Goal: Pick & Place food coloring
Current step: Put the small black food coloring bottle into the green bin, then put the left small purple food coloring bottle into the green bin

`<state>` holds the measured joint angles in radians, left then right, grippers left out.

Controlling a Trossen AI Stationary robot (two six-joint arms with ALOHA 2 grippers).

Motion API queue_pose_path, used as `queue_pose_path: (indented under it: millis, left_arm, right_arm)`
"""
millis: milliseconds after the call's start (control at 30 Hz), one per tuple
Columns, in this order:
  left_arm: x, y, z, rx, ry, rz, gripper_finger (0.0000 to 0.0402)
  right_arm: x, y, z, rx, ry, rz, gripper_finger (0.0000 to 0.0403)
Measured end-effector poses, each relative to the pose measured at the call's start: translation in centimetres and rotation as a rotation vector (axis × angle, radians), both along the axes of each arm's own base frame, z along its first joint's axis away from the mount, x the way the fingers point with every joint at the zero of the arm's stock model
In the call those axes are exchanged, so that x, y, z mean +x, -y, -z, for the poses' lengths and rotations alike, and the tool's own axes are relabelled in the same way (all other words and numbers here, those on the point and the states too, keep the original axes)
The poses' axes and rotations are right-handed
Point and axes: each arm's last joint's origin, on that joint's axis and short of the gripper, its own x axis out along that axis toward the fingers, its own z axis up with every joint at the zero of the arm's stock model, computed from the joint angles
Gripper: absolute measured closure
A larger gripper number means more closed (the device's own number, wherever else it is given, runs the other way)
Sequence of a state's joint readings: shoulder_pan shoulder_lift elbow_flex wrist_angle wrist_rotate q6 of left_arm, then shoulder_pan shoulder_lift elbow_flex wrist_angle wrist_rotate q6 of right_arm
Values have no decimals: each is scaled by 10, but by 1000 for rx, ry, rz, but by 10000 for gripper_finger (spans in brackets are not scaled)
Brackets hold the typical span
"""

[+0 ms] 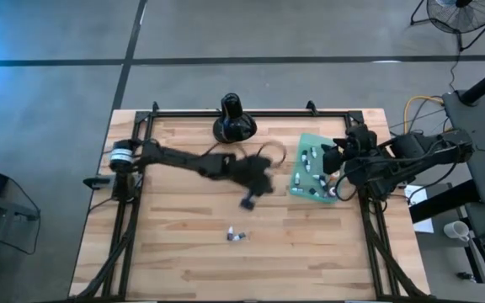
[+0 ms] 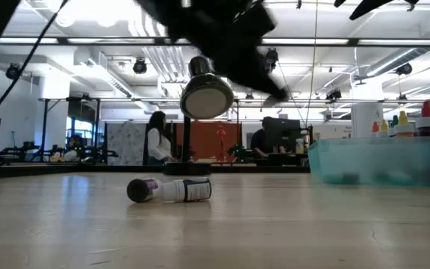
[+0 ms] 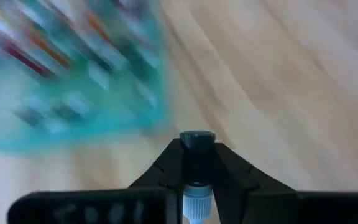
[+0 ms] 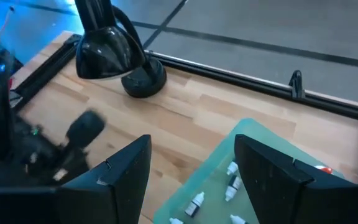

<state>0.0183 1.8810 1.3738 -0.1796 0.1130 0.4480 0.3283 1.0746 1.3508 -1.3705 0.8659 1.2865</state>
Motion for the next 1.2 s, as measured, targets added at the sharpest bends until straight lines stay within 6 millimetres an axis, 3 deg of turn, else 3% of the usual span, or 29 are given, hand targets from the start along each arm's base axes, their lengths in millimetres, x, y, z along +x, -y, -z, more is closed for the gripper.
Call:
queue_pose_path:
  millis: [100, 200, 367, 533, 700, 900, 1067, 1200]
  left_arm:
    - [32, -18, -30, 1, 125, -9, 367]
    - [64, -29, -42, -7, 194, 0, 367]
    - [111, -38, -26, -64, 193, -8, 361]
    - [138, -41, 3, -82, 111, -65, 345]
    - [147, -46, 30, -92, 53, -123, 331]
    - [145, -48, 41, -56, 7, -189, 329]
    - [142, -46, 37, -65, -14, -215, 315]
    - [138, -36, 18, 10, 11, -279, 280]
  right_arm:
    - [-2, 1, -4, 2, 12, -2, 179]
    - [-3, 1, -6, 2, 19, -5, 179]
    - [-3, 1, -6, 8, 24, -1, 179]
    - [-3, 1, -5, 27, 33, 5, 179]
    - [-3, 0, -5, 48, 29, -3, 179]
    - [-3, 0, -5, 64, 38, 4, 179]
    - [-3, 0, -5, 64, 37, 4, 179]
    - [-3, 0, -5, 63, 36, 3, 179]
